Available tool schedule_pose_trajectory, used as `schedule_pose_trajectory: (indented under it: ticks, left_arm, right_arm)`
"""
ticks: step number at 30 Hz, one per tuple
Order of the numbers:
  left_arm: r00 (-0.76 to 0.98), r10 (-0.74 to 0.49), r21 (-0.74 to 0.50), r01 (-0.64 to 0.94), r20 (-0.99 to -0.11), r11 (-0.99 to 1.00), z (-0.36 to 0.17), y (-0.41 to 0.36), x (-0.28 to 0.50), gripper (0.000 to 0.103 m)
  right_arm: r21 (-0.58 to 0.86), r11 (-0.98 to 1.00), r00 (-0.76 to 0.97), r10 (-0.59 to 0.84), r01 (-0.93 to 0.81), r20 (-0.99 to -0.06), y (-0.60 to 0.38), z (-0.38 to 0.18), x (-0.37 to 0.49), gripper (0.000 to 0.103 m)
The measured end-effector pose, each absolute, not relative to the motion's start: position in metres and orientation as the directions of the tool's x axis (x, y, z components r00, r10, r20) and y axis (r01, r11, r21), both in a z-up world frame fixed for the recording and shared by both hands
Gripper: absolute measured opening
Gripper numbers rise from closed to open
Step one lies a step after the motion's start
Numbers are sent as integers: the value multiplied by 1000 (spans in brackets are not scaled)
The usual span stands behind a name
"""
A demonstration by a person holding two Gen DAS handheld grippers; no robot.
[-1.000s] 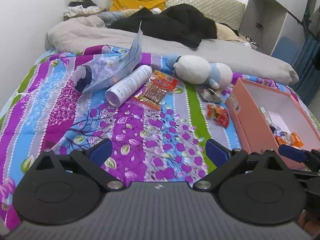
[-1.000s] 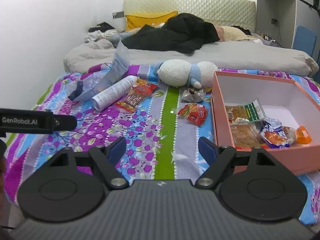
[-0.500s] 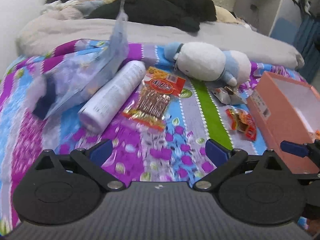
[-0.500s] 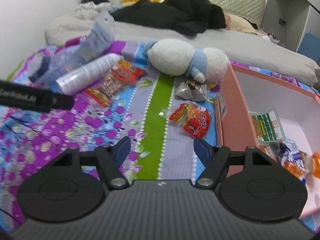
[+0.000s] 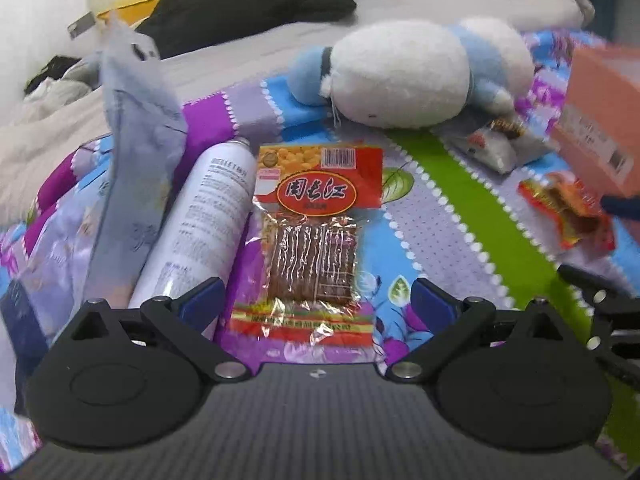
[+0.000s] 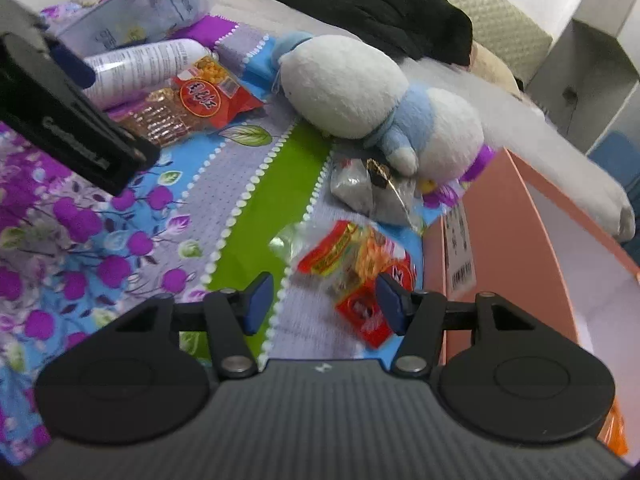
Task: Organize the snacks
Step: 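Grasp the red meat strip packet with the left gripper while the right grasps a red packet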
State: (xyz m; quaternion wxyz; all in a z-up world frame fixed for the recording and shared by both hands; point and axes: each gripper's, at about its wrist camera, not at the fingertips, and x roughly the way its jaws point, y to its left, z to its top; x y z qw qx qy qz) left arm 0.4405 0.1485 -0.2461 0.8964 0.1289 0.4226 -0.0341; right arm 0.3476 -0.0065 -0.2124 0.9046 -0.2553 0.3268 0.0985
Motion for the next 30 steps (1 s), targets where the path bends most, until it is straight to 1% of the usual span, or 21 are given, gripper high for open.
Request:
schedule_pose_trajectory:
  ticks: [2, 4, 8, 12, 15, 16, 17, 18, 19, 21, 23, 25, 30]
  left_arm:
    - [640, 52, 217, 182, -767, 959, -251, 146, 447, 100]
    - [634, 60, 222, 180, -771, 958, -256, 146, 455, 99]
    - [614, 56, 198, 166, -787, 966, -263, 151, 467, 97]
    - [597, 14, 116, 133, -802, 984, -268, 164, 476, 97]
    - [610, 15, 120, 132, -792, 984, -269, 165, 478, 96]
    - [612, 14, 119, 131, -791, 984, -269, 166, 479, 95]
    - [616, 12, 118, 132, -788, 984, -269, 166, 479, 93]
    - [618, 5, 115, 138, -786, 984, -268, 166, 479, 86]
    - [614, -8, 102, 143, -789, 985, -268, 166, 479, 81]
    - [611, -27, 74, 139, -791, 988, -266, 167, 478, 75]
    - [612, -22, 83, 143, -790, 986, -265, 167, 477, 73]
    - [615, -19, 85, 139, -788, 987, -262, 166, 474, 66]
    - [602, -25, 76, 141, -798, 987, -257, 163, 464, 63]
  right_arm:
    - [-427, 830, 774, 9, -359, -633, -3, -217, 352, 57]
    - [-446, 810, 766, 4, -380, -643, 1, -225, 357, 57]
    - [-432, 821, 768, 11, -373, -641, 2, -229, 365, 56]
    - [-409, 826, 764, 40, -388, -643, 3, -232, 370, 47]
    - [-411, 817, 761, 53, -405, -646, 6, -234, 370, 39]
    - [-416, 810, 761, 56, -414, -646, 8, -234, 369, 32]
    - [-420, 806, 761, 56, -417, -647, 10, -234, 369, 30]
    - [-425, 804, 762, 54, -417, -645, 11, -233, 369, 29]
    - [-424, 803, 762, 57, -419, -645, 12, -232, 368, 25]
    - [-421, 806, 762, 57, -417, -645, 12, -229, 367, 23]
    - [-416, 808, 761, 59, -416, -646, 10, -226, 365, 21]
    - [-416, 807, 761, 61, -418, -646, 10, -222, 361, 20]
    - [-417, 805, 762, 67, -423, -644, 7, -212, 350, 17]
